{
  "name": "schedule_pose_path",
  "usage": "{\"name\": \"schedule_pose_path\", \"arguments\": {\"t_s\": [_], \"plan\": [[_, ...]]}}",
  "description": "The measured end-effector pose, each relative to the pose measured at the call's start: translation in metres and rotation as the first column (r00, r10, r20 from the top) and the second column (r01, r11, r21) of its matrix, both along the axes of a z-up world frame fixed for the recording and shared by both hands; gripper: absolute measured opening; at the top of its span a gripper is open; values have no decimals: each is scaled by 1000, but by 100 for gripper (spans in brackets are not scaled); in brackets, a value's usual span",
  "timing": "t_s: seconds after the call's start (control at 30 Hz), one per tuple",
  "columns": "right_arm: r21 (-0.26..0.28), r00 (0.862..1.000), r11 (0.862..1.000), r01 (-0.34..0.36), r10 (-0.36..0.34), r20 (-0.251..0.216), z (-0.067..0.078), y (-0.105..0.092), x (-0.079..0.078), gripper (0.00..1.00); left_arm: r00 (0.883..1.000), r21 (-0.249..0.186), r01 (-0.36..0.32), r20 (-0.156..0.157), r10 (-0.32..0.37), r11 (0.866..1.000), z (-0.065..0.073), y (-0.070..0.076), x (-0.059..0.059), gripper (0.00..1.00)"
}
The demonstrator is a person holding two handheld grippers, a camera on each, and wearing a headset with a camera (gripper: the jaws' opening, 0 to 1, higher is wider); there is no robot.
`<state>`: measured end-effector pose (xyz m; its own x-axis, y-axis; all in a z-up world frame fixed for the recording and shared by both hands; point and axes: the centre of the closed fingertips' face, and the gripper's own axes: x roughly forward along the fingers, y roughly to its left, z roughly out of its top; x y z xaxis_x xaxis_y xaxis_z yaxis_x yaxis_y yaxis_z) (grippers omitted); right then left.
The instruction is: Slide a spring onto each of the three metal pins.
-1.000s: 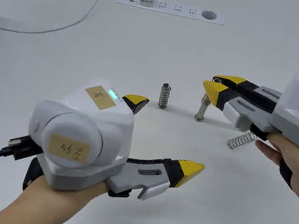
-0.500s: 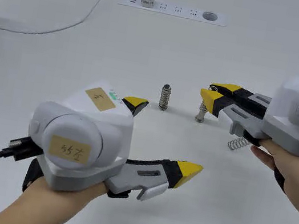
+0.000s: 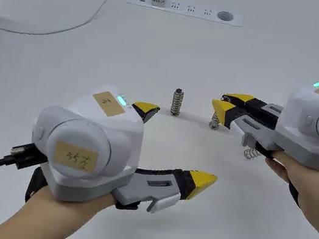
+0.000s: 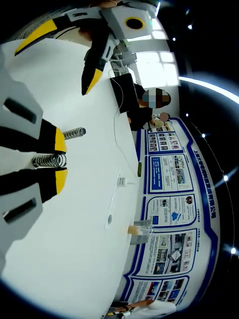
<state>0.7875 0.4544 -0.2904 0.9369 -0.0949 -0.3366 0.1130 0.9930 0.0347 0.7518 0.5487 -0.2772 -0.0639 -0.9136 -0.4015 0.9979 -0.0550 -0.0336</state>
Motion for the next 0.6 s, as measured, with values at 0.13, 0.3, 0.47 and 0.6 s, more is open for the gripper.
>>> {"name": "schedule_pose_path", "arguments": {"t_s": [0.13,0.3,0.47,0.6], "plan": [[2,1000,1000,5,-5,-12,-5,1,0,12,1000,3,-1,2,1,1000,0,0,1,78],[-3,1000,1000,4,-4,-26,-10,1,0,12,1000,5,-1,2,1,1000,-1,0,2,77],[-4,999,1000,6,-6,-39,-13,2,-1,12,1000,0,-3,-4,3,1000,0,0,2,77],[-5,999,1000,16,-16,-38,-13,2,0,12,1000,0,-4,0,4,1000,1,0,2,77]]}}
